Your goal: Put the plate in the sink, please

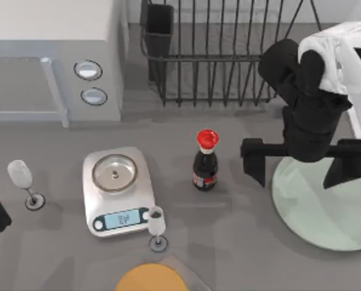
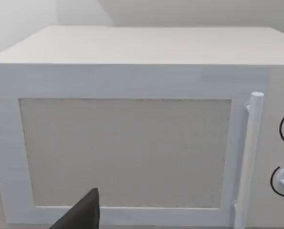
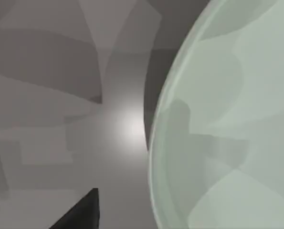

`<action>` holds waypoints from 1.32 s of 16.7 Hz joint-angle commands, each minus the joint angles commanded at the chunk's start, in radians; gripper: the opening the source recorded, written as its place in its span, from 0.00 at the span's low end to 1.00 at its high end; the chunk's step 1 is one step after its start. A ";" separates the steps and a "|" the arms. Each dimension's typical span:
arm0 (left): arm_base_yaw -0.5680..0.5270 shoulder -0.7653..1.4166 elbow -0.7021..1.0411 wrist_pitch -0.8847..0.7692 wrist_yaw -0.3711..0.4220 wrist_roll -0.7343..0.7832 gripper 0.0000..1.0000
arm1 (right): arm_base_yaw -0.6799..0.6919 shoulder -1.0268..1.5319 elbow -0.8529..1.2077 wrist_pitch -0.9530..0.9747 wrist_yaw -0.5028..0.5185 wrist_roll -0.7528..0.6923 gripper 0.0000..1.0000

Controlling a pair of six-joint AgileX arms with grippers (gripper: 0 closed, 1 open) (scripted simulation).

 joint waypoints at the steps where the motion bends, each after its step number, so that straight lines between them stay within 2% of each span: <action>1: 0.000 0.000 0.000 0.000 0.000 0.000 1.00 | -0.003 0.015 -0.021 0.031 0.003 0.003 1.00; 8: 0.000 0.000 0.000 0.000 0.000 0.000 1.00 | 0.038 0.094 -0.129 0.260 -0.016 -0.009 1.00; 13: 0.000 0.000 0.000 0.000 0.000 0.000 1.00 | 0.044 0.097 -0.132 0.275 -0.020 -0.011 1.00; 22: 0.000 0.000 0.000 0.000 0.000 0.000 1.00 | 0.044 0.097 -0.132 0.275 -0.020 -0.011 0.32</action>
